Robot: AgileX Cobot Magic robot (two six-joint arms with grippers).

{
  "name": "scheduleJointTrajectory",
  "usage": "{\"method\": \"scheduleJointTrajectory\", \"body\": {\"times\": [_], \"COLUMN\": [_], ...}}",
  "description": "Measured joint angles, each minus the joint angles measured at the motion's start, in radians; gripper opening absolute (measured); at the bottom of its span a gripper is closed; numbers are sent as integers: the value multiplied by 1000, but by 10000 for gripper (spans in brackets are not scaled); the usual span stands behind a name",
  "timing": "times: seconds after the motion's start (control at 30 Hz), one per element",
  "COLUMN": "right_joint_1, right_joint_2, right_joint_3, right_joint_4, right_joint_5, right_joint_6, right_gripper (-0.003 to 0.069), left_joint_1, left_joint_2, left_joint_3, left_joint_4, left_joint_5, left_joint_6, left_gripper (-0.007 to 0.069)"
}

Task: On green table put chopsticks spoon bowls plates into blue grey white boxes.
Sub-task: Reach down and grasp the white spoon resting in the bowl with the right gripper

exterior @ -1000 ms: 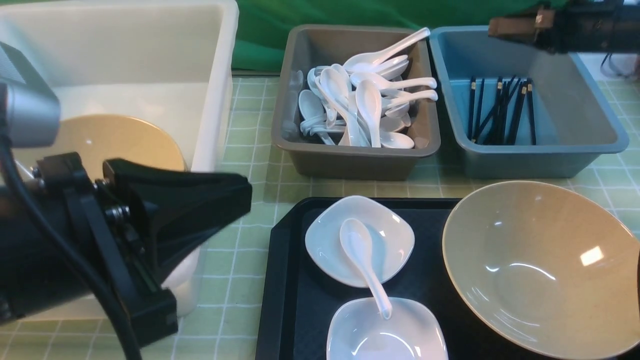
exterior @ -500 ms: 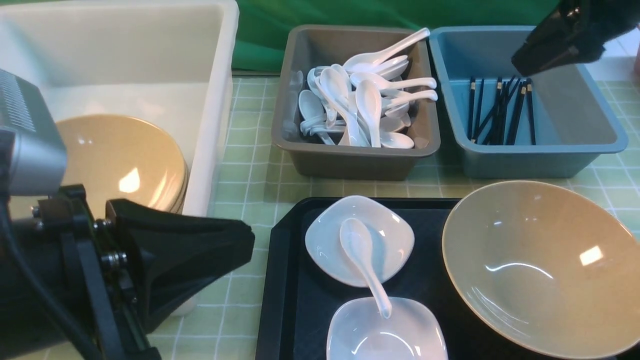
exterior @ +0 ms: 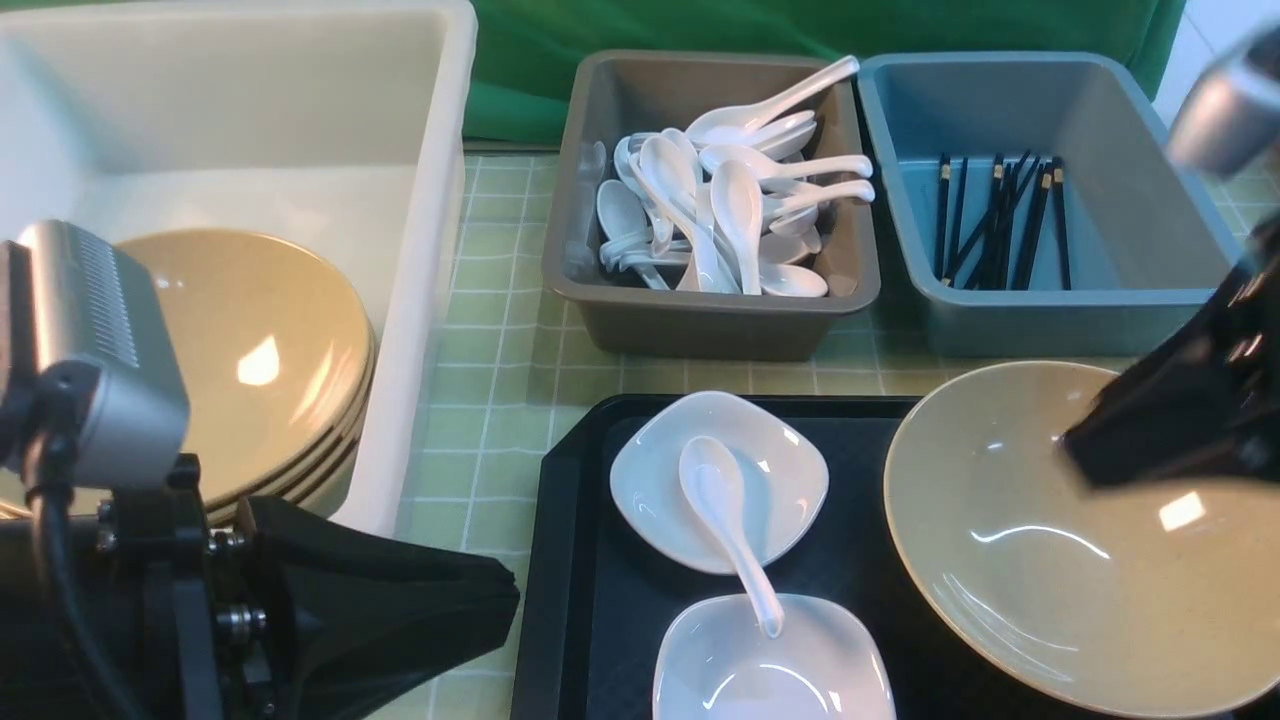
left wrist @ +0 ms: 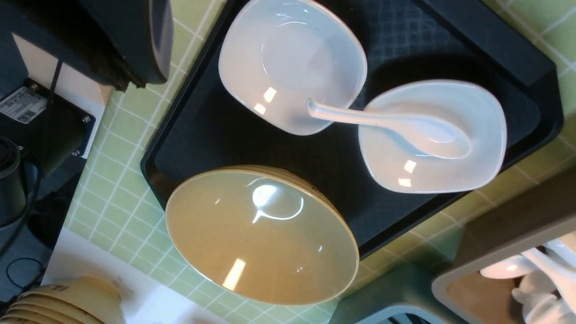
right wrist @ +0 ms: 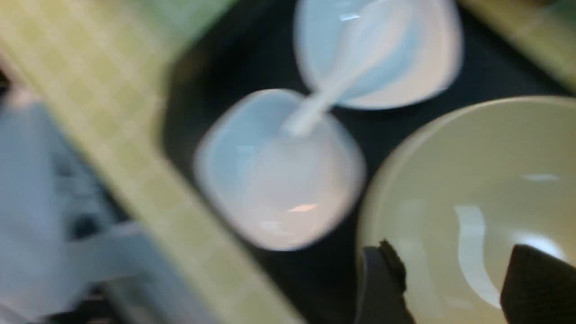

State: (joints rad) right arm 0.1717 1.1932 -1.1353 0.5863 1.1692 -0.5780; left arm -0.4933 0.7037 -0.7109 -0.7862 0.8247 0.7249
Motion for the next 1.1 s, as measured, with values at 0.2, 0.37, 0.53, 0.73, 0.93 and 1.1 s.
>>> {"method": "scheduleJointTrajectory", "body": {"times": [0.2, 0.37, 0.53, 0.73, 0.93, 1.1], "right_joint_1": [131, 322, 487, 516, 516, 516], "right_joint_2": [74, 184, 315, 455, 559, 563], "right_joint_3": [28, -26, -70, -72, -72, -72], "right_joint_4": [163, -58, -248, -266, -273, -281], "right_joint_5": [-2, -39, -216, -343, -420, -431], "right_joint_6": [-74, 132, 479, 645, 685, 686], "right_gripper": [371, 371, 371, 394, 459, 467], "left_joint_1": [0, 0, 0, 0, 0, 0], "left_joint_2": [0, -17, -105, -257, -377, -386], "left_joint_3": [-52, -142, -179, -176, -133, -129], "left_joint_4": [85, 233, 351, 354, 354, 352], "left_joint_5": [60, 161, 240, 238, 208, 218], "left_joint_6": [-27, -130, -272, -283, -276, -285], "left_gripper": [-2, -2, -2, -2, -2, -2]}}
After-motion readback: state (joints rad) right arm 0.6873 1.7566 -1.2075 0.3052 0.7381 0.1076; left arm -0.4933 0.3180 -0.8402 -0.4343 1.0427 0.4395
